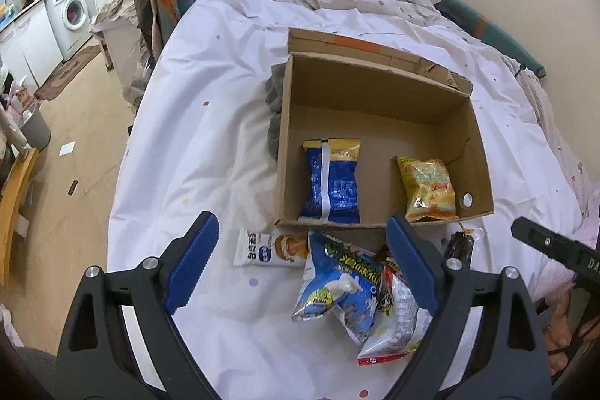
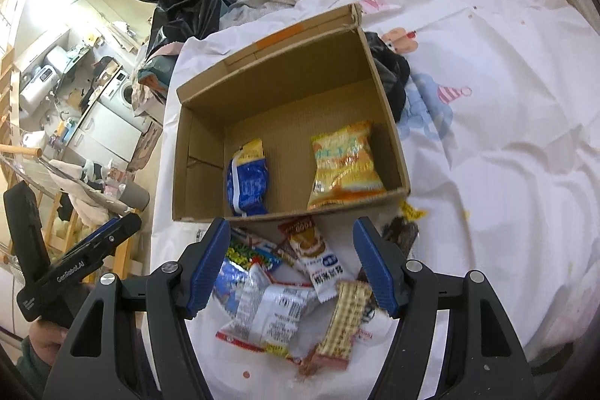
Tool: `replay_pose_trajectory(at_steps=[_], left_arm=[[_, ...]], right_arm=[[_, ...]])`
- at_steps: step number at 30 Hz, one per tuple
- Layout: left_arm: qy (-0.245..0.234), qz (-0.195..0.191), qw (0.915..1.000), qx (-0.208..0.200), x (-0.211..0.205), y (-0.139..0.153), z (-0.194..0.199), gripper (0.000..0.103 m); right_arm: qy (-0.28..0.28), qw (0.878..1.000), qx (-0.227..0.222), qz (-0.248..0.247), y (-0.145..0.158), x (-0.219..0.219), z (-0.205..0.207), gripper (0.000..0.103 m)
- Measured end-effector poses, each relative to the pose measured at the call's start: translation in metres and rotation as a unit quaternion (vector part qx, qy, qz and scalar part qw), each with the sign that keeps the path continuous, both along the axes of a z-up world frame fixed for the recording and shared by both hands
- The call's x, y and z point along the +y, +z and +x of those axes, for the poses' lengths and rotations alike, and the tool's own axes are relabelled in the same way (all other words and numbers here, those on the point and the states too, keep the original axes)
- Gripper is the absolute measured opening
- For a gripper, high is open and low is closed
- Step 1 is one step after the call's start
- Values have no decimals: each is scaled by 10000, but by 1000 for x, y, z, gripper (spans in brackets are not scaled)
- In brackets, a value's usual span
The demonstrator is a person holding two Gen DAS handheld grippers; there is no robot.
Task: Organize snacks
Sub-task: 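Grasp the blue-and-white Longly God bag with the left tool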
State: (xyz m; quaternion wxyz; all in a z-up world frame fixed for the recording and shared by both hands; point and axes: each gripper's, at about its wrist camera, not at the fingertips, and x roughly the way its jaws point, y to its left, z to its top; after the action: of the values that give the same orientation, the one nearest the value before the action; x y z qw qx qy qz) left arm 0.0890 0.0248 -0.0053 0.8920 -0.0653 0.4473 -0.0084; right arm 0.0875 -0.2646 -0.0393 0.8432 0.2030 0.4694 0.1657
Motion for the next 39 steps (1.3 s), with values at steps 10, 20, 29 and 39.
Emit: replay_pose_trajectory(at_steps=[10, 20, 29, 39], left_arm=[[711, -245, 9965, 371, 30, -17, -1, 89], [358, -826, 9836, 1564, 3, -78, 21, 89], [193, -937, 9719, 2151, -20, -115, 31, 80], [28, -1137, 9631, 2440, -37, -135, 35, 61]], right_arm=[[-289, 9994, 174, 4, -15, -20, -13, 71], [-405, 9981, 454, 109, -27, -22, -3, 71], [-403, 9982, 432, -41, -27, -22, -2, 71], [-435, 9981, 446, -28, -28, -25, -1, 71]])
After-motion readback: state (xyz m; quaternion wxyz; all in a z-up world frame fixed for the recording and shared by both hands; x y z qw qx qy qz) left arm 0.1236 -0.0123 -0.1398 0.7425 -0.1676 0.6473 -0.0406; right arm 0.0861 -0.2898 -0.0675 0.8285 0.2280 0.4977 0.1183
